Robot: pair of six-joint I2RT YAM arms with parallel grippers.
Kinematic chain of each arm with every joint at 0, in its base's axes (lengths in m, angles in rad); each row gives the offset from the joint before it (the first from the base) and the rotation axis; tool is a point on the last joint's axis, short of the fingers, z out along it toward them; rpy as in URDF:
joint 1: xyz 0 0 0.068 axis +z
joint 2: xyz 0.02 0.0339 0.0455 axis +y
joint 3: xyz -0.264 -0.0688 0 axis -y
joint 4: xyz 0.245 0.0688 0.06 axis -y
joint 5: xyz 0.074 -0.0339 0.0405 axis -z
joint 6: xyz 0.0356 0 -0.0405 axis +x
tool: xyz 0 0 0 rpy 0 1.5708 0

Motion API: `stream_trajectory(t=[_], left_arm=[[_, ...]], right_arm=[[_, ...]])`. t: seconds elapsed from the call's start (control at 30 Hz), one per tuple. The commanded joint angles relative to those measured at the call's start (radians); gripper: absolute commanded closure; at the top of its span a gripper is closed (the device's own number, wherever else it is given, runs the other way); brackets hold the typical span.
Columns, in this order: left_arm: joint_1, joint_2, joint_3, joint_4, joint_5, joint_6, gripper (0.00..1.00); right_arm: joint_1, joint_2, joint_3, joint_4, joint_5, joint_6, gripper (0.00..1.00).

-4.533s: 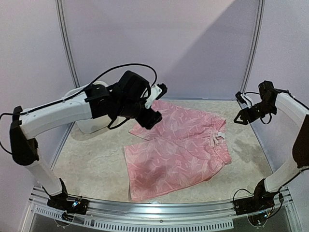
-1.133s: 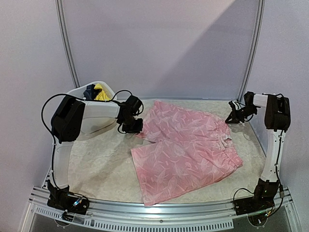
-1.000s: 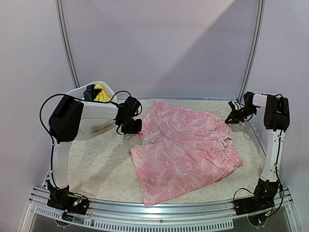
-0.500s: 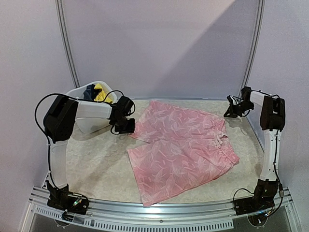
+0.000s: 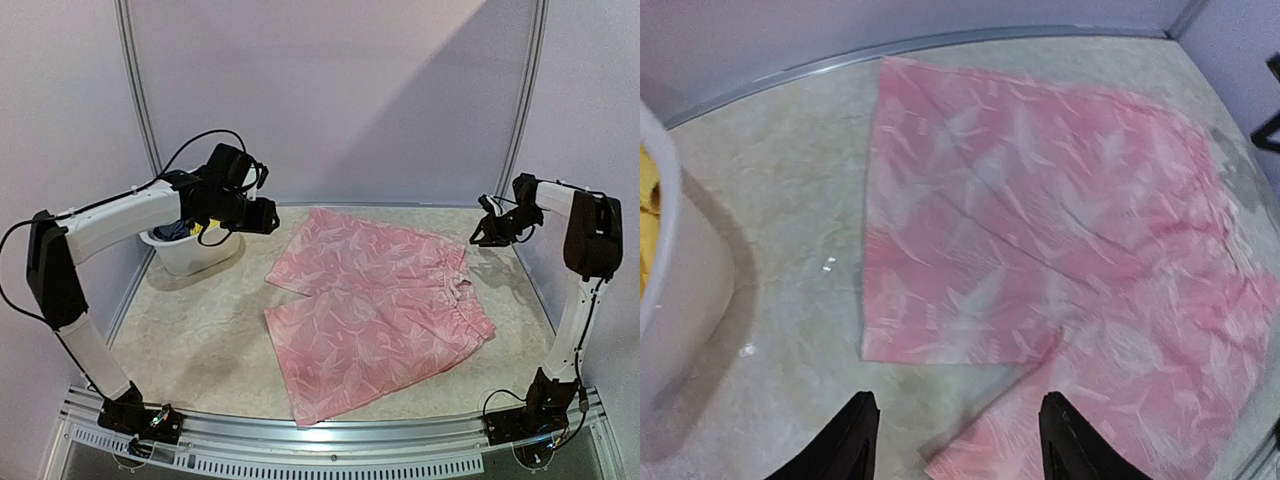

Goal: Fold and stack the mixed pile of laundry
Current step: Adjust the flattened shorts at the center of the board.

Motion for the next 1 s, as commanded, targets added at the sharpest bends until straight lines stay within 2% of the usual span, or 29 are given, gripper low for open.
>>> stream_trajectory(t=[0.0,0.2,0.4,0.5,0.63,0.8,0.97], left_arm=[[-0.174,-0.041,-0.051,-0.182,0.101,0.113,0.46],[-0.356,-0.072,-0.215,-0.149,0.205,0.075,0.54],[-0.472,-0.036,-0.330,-0.110,0.247,0.062,0.55],[-0.494,-0.006,-0.371,-0.116,0.227,0.035,0.55],[-0.494,0.023,-0.425,-0.116,0.175,0.009,0.54],[-0.494,0.036,-0.460,-0.118,0.107,0.022,0.53],[-0.494,0.061,-0.480,-0.121,0.086,0.032,0.53]], right_arm=[[0.002,-0.196,-0.140,-0.148,-0.046,-0.181,0.57],[0.007,-0.407,-0.387,-0.362,-0.049,-0.549,0.65],[0.079,-0.535,-0.614,-0.383,0.052,-0.769,0.69],[0.108,-0.541,-0.688,-0.300,0.103,-0.776,0.70],[0.109,-0.481,-0.729,-0.172,0.167,-0.708,0.75],[0.109,-0.384,-0.757,-0.079,0.214,-0.636,0.77],[0.109,-0.365,-0.820,-0.015,0.273,-0.602,0.77]])
